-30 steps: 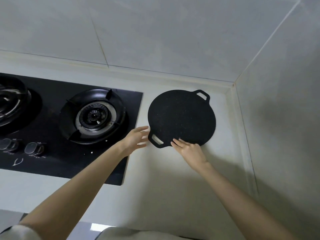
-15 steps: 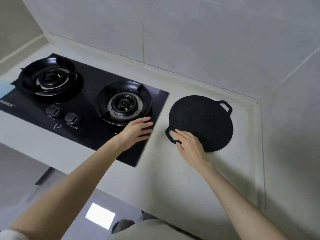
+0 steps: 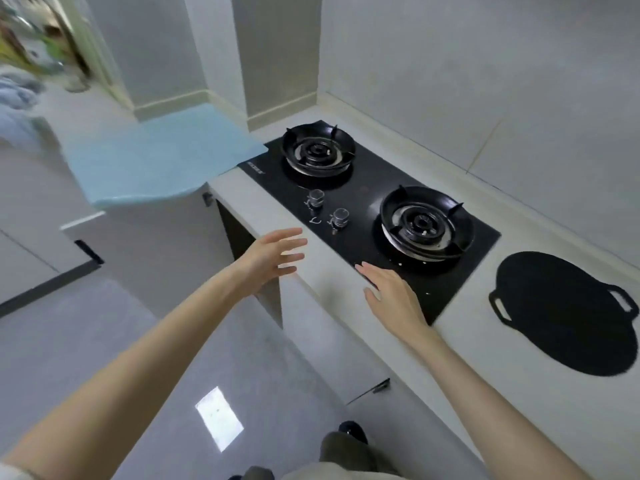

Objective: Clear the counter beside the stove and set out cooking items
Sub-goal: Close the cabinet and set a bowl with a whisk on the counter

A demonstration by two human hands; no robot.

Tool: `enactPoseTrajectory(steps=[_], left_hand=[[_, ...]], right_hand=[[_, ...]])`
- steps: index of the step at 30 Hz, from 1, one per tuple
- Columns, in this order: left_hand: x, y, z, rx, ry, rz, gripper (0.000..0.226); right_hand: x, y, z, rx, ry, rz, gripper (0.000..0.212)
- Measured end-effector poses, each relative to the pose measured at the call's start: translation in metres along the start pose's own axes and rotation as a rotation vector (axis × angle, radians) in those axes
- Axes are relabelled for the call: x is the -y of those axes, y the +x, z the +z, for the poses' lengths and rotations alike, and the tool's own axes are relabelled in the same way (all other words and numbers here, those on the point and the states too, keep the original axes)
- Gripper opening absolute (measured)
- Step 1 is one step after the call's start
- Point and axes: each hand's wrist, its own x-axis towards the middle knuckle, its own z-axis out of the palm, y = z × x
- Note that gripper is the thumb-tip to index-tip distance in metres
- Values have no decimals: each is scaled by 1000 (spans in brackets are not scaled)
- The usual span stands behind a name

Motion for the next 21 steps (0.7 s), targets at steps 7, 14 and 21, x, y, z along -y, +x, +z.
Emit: enactPoseTrajectory(steps=[7, 14, 21], left_hand=[[18, -69, -175, -209, -30, 32, 36], [41, -110, -308, -439, -174, 13, 33], [43, -108, -418, -566, -180, 4, 34]], right_hand=[[148, 40, 64, 88, 33, -116, 47], [264, 90, 120, 178, -6, -275, 46], [366, 173, 191, 281, -48, -431, 49]])
